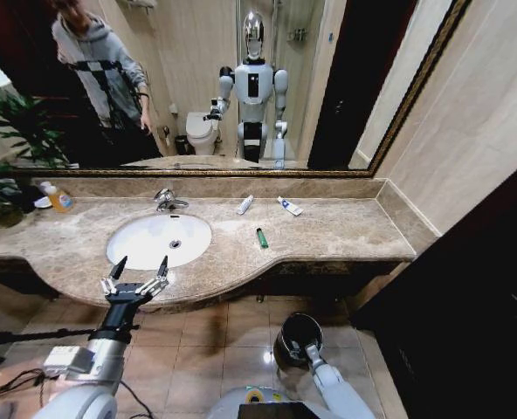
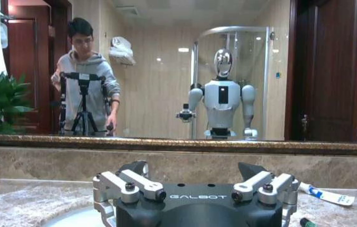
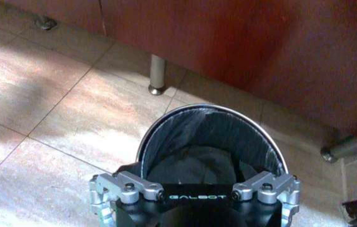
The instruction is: Pick up the trash from the sink and place it in the trash bin.
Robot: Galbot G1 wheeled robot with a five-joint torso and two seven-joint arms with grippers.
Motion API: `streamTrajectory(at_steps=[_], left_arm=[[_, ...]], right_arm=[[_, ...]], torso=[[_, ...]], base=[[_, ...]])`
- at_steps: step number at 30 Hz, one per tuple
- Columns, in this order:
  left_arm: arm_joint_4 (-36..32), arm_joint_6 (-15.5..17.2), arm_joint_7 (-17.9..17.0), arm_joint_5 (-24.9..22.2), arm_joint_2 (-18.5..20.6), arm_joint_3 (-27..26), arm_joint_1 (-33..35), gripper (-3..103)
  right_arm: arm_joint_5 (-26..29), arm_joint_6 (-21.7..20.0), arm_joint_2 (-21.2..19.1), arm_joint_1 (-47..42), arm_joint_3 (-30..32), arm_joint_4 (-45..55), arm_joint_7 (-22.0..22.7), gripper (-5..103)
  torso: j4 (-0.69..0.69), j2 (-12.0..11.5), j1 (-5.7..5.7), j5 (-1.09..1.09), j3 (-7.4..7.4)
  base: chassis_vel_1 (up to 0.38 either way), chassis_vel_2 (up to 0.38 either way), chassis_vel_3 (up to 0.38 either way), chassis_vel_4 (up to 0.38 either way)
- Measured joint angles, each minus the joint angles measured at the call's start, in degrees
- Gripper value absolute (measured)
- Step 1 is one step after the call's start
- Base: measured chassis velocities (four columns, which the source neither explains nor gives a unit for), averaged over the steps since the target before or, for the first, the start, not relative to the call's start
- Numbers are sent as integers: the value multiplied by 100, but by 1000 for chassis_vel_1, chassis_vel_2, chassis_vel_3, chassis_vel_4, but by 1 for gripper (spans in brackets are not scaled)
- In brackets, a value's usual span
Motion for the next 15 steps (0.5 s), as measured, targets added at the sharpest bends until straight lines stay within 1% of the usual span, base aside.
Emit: streamTrajectory(at_steps=[5, 6, 7, 8, 10, 11, 12, 13, 14, 15], left_arm=[[0, 0, 0, 0, -1, 0, 0, 100], [0, 0, 0, 0, 0, 0, 0, 100], [0, 0, 0, 0, 0, 0, 0, 100], [0, 0, 0, 0, 0, 0, 0, 100], [0, 0, 0, 0, 0, 0, 0, 100], [0, 0, 0, 0, 0, 0, 0, 100], [0, 0, 0, 0, 0, 0, 0, 100], [0, 0, 0, 0, 0, 0, 0, 100], [0, 0, 0, 0, 0, 0, 0, 100], [0, 0, 0, 0, 0, 0, 0, 100]], right_arm=[[136, -211, -45, -285, 26, 548, -25, 100], [211, -277, -71, -389, 18, 733, -54, 100], [287, -385, -103, -591, 15, 1118, -99, 100], [287, -385, -103, -591, 15, 1118, -99, 100], [414, -627, -187, -1043, -4, 2048, -164, 100], [414, -627, -187, -1043, -4, 2048, -164, 100], [511, -672, -245, -1279, -2, 2533, -220, 100], [559, -676, -304, -1562, 16, 3057, -241, 100], [559, -676, -304, -1562, 16, 3057, -241, 100], [583, -676, -346, -1792, 61, 3466, -247, 100]], torso=[[0, 0, 0, 0, 0], [0, 0, 0, 0, 0], [0, 0, 0, 0, 0], [0, 0, 0, 0, 0], [0, 0, 0, 2, 0], [0, 0, 0, 2, 0], [0, 1, 0, -1, 0], [0, 1, -1, 0, 0], [0, 1, -1, 0, 0], [0, 1, -1, 1, 0]], base=[[0, 0, 0, 0], [0, 0, 0, 0], [0, 0, 0, 0], [0, 0, 0, 0], [0, 0, 0, 0], [0, 0, 0, 0], [0, 0, 0, 0], [0, 0, 0, 0], [0, 0, 0, 0], [0, 0, 0, 0]])
